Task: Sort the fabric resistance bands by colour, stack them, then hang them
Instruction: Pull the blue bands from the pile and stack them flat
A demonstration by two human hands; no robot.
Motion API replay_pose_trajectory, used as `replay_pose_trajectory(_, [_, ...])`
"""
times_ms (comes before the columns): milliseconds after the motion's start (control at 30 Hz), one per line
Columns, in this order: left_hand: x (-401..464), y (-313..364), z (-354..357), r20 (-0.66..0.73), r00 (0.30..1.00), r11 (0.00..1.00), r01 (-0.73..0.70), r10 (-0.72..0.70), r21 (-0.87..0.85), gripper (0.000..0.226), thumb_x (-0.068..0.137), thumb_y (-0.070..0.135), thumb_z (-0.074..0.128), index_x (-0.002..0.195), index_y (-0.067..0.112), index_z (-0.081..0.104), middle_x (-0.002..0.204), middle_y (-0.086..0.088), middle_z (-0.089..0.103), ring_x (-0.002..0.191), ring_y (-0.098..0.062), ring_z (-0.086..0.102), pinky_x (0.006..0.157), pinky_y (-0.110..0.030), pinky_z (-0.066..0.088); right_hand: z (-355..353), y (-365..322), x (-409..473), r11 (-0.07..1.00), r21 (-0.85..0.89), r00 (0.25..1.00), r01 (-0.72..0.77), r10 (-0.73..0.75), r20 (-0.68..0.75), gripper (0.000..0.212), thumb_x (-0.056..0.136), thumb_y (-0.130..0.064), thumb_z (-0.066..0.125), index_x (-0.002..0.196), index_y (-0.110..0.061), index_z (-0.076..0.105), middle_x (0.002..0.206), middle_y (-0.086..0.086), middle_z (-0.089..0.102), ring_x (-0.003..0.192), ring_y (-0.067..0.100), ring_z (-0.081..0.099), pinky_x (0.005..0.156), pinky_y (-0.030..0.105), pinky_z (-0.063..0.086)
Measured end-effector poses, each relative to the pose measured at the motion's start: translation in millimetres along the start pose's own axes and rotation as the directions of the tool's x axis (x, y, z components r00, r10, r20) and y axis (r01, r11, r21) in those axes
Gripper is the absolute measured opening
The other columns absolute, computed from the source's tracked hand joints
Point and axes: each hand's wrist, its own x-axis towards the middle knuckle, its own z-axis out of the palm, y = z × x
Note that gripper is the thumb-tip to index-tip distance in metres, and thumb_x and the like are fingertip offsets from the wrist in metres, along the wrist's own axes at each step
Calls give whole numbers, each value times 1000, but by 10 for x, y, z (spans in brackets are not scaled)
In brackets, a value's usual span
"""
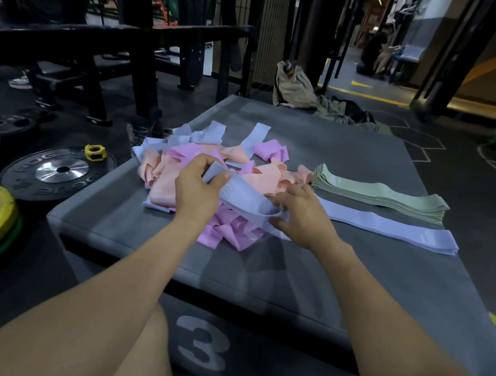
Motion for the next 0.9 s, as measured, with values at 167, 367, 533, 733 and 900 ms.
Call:
replay_pose_trajectory(167, [22, 0, 101, -88, 995, 998, 54, -54, -12, 18, 81, 8, 67, 78, 20, 53, 74, 5, 57, 74, -18, 51, 73, -33, 48, -48, 168, -151, 999, -40, 999, -7, 5, -46, 23, 79, -16, 63, 100, -6, 61, 112, 11, 55, 107, 31, 47, 89, 31, 35])
replay_pose_trajectory(367, [38, -9, 155, -225, 959, 983, 151, -171, -104, 13, 84, 5, 63, 88, 12, 53, 89, -3, 57, 81, -18, 49, 77, -29, 45, -145, 346, -380, 974, 138, 980, -178, 189, -69, 11, 81, -4, 51, 79, -13, 46, 86, 7, 55, 74, 25, 44, 63, 26, 26])
replay_pose_trajectory(533, [-53, 64, 268, -211, 964, 987, 154, -160, -45, 13, 86, 6, 61, 89, 13, 51, 90, -3, 56, 81, -18, 49, 70, -21, 40, -59, 480, -494, 966, 152, 978, -207, 204, 35, 22, 84, -4, 47, 103, -11, 56, 90, 1, 55, 77, 20, 44, 65, 26, 31])
replay_pose_trajectory(733, [-91, 90, 281, -188, 976, 992, 118, -109, 36, 14, 86, 3, 60, 90, 13, 50, 89, -3, 55, 81, -18, 49, 59, -12, 30, 168, 485, -330, 915, 242, 941, -323, 337, -20, 24, 94, -9, 43, 107, -2, 62, 107, 15, 59, 101, 30, 53, 83, 30, 39])
replay_pose_trajectory(900, [-92, 65, 280, -164, 985, 995, 71, -58, 76, 9, 87, 4, 60, 95, 5, 57, 88, -3, 55, 79, -18, 48, 51, -7, 33, 253, 454, -168, 841, 277, 886, -464, 445, 131, 24, 92, -10, 47, 111, 1, 57, 115, 19, 60, 109, 35, 54, 81, 30, 38])
